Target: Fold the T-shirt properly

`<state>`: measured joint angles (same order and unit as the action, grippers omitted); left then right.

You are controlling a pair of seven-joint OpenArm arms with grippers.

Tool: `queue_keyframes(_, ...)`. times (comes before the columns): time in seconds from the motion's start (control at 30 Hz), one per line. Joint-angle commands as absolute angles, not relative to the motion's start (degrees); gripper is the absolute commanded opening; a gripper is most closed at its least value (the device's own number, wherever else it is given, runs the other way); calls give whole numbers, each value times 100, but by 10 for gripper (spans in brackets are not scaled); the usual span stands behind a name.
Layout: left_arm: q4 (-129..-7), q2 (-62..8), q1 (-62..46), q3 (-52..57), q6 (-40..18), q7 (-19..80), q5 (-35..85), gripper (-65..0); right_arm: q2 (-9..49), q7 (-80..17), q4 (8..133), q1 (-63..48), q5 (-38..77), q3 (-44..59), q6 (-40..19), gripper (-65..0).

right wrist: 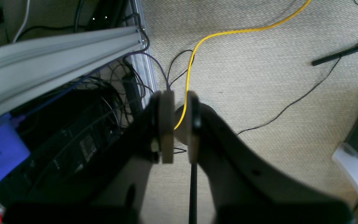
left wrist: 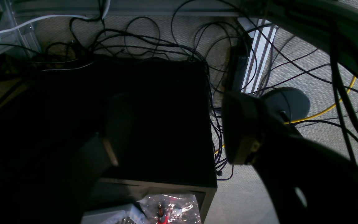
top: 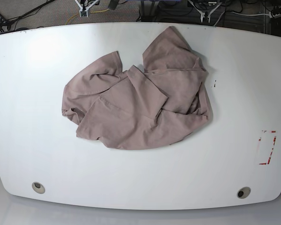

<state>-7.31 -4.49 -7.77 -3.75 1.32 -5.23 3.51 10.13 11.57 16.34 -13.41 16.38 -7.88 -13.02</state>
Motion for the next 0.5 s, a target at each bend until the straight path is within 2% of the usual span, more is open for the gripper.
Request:
queue_keyframes(0.0, -746, -454, -794, -395, 139, -589, 340, -233, 1066, 1157, 1648, -1396, 1646, -768, -1309, -582)
queue_keyframes(0.47, -752, -426, -796, -409, 154, -637, 330, -242, 963, 1191, 1675, -1332, 1640, -796, -1332, -580)
